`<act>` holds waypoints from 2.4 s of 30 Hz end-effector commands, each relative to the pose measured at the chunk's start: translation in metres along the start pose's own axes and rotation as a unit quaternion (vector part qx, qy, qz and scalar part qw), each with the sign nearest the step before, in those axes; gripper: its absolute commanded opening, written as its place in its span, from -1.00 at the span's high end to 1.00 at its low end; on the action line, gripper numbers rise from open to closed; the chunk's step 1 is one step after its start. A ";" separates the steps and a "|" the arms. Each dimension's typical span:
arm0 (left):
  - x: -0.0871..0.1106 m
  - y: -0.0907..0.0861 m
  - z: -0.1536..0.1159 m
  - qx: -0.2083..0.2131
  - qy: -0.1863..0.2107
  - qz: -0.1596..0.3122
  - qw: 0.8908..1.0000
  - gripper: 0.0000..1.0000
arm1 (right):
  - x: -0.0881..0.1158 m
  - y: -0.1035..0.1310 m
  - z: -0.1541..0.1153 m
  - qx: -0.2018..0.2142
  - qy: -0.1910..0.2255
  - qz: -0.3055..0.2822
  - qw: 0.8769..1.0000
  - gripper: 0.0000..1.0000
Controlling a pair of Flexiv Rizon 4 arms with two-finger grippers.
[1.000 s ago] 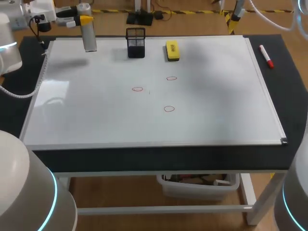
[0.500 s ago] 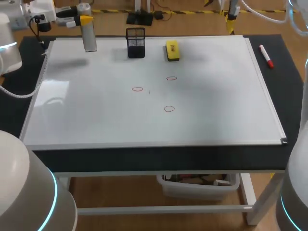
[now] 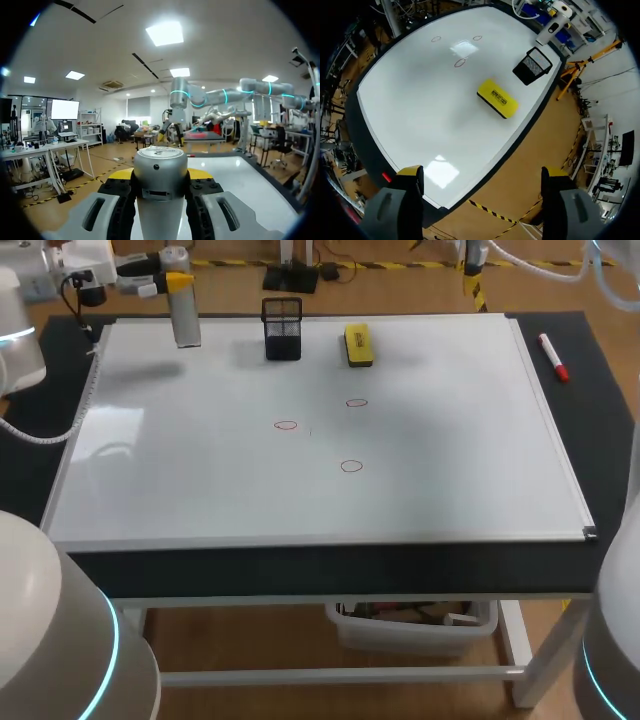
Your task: Pick up the inspection probe, press it on each red-marked spot on the whiteboard one by one, put down the probe, pick up the eraser, and wipe off all the red marks.
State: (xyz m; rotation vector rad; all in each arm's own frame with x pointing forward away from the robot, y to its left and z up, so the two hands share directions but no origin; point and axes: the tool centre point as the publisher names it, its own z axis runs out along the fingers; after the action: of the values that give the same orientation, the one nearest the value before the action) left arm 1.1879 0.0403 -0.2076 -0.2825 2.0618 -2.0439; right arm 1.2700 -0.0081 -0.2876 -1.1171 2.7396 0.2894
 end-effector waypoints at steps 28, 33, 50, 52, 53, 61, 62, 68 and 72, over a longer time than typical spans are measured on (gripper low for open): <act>0.003 -0.002 0.000 -0.001 -0.003 0.001 1.000 1.00 | -0.025 0.070 0.027 0.001 -0.010 -0.231 0.973 -1.00; 0.003 -0.002 0.000 -0.001 -0.003 0.001 1.000 1.00 | -0.034 0.075 0.031 -0.007 -0.008 -0.239 0.971 -1.00; 0.003 -0.002 0.000 -0.001 -0.003 0.001 1.000 1.00 | -0.040 0.069 0.033 -0.021 -0.002 -0.233 0.972 -1.00; 0.003 -0.002 0.000 -0.001 -0.003 0.001 1.000 1.00 | -0.046 0.073 0.037 -0.026 0.013 -0.259 0.965 -1.00; 0.003 -0.002 0.000 -0.001 -0.003 0.001 1.000 1.00 | -0.049 0.074 0.041 -0.032 0.023 -0.274 0.961 -1.00; 0.003 -0.002 0.000 -0.001 -0.003 0.001 1.000 1.00 | -0.050 0.082 0.058 -0.043 0.033 -0.290 0.955 -1.00; 0.003 -0.002 0.000 -0.001 -0.003 0.001 1.000 1.00 | -0.051 0.083 0.060 -0.044 0.034 -0.297 0.953 -1.00; 0.003 -0.002 0.000 -0.001 -0.003 0.001 1.000 1.00 | -0.055 0.089 0.075 -0.060 0.041 -0.347 0.935 -1.00; 0.003 -0.002 0.000 -0.001 -0.003 0.001 1.000 1.00 | -0.057 0.092 0.085 -0.067 0.052 -0.376 0.923 -1.00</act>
State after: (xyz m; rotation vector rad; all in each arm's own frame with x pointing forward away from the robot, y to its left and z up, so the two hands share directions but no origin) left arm 1.1876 0.0401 -0.2074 -0.2831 2.0618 -2.0433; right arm 1.2404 0.1094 -0.3393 -2.0950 2.1471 0.2467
